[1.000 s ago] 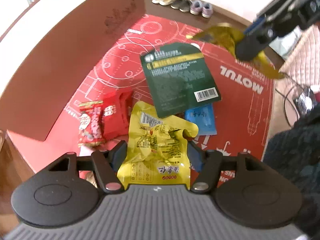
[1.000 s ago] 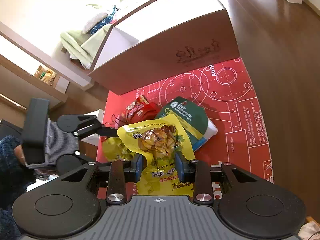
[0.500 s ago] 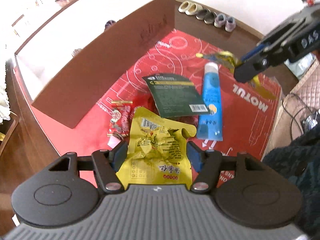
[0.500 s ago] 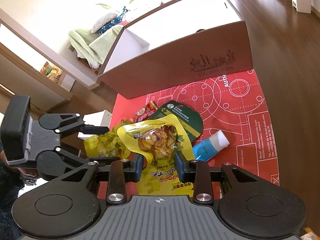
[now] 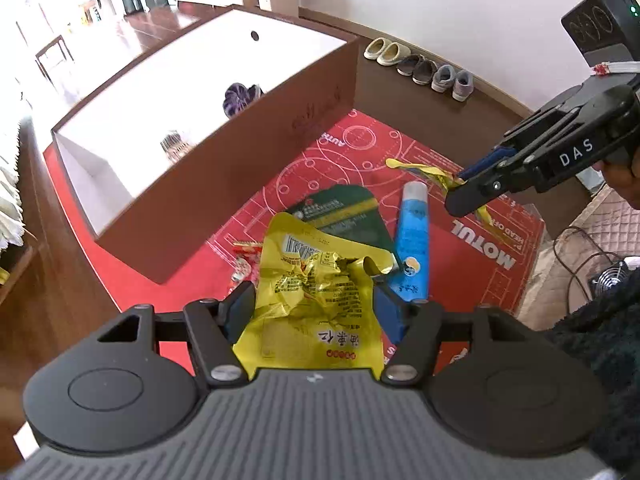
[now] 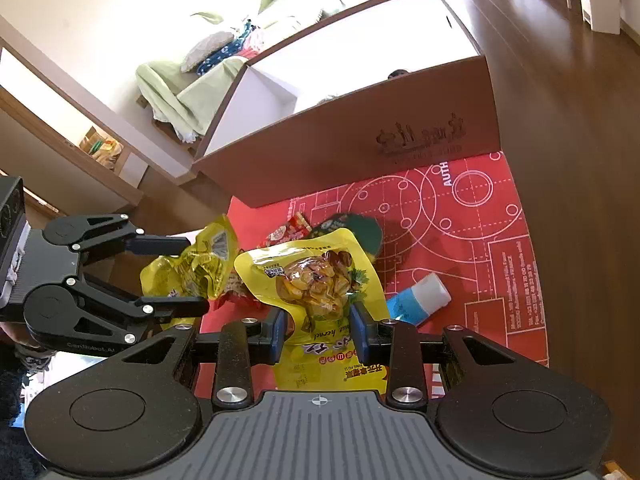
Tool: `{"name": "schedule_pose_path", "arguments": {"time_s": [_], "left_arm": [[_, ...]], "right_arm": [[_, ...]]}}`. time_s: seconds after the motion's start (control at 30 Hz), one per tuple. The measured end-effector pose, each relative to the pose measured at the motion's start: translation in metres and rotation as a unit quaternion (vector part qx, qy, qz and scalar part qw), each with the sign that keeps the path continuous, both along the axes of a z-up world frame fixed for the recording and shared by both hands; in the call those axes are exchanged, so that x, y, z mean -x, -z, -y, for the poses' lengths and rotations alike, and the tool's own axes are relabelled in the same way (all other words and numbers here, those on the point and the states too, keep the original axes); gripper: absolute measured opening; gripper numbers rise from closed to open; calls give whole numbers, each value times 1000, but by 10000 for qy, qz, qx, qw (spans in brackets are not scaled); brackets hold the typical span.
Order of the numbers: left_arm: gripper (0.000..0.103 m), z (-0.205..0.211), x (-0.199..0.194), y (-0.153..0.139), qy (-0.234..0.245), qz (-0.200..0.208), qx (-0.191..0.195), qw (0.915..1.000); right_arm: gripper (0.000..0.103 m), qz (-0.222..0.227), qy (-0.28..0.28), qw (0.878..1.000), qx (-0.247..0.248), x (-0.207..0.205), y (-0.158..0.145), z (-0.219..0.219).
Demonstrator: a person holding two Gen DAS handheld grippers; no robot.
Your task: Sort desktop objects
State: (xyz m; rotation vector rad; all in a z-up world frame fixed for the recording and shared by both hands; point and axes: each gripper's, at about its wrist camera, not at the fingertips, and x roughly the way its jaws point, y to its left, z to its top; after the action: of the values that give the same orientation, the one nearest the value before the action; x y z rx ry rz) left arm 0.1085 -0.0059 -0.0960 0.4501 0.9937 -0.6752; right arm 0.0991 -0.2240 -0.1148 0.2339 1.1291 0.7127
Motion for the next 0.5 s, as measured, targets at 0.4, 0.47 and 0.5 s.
{"name": "schedule_pose_path", "arguments": {"time_s": [0.4,0.47,0.5], "left_arm": [[60,2,-15,-32,-81,315,28,9995],[60,1,-19,-37,-103,382,18,9992],[60,1,-21,-39,-114,412,23,9991]], "right_arm": [[32,343,-175,9992,61,-16,-22,-3],[32,417,-209,9989,73,-21,-26,-3],[32,454,-223,9987,79,-23,-29,-3]]}}
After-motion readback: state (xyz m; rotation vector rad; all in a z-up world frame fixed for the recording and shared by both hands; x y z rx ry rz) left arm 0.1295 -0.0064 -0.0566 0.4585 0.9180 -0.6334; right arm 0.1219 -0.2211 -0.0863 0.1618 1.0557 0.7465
